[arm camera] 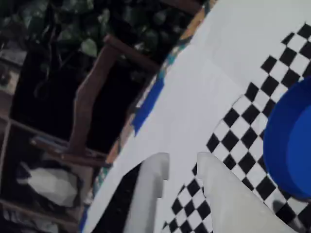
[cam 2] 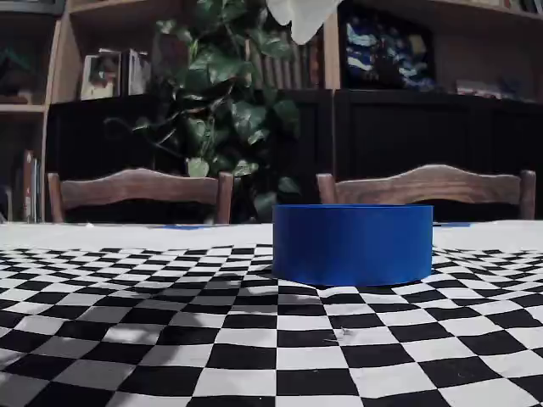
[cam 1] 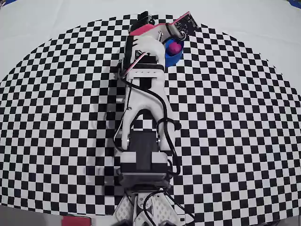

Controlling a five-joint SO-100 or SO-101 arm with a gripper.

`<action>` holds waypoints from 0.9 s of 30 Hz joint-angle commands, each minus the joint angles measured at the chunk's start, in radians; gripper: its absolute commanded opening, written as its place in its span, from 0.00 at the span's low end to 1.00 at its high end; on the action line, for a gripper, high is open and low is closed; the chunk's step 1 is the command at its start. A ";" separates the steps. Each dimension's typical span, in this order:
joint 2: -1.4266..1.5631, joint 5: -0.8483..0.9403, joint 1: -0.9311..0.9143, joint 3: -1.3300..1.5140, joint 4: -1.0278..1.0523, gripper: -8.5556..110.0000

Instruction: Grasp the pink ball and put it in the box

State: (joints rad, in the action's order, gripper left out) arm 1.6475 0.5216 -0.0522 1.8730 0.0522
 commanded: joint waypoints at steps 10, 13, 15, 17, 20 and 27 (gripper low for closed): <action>0.488 -0.433 0.081 0.456 0.092 0.07; 0.669 -0.471 0.106 0.635 0.092 0.07; 0.792 -0.476 0.123 0.762 0.092 0.07; 0.948 -0.476 0.133 0.923 0.092 0.07; 1.121 -0.476 0.133 1.058 0.156 0.07; 1.419 -0.465 0.107 1.235 0.351 0.07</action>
State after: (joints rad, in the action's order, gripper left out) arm 2.9851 0.0491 0.0629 3.0864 0.3528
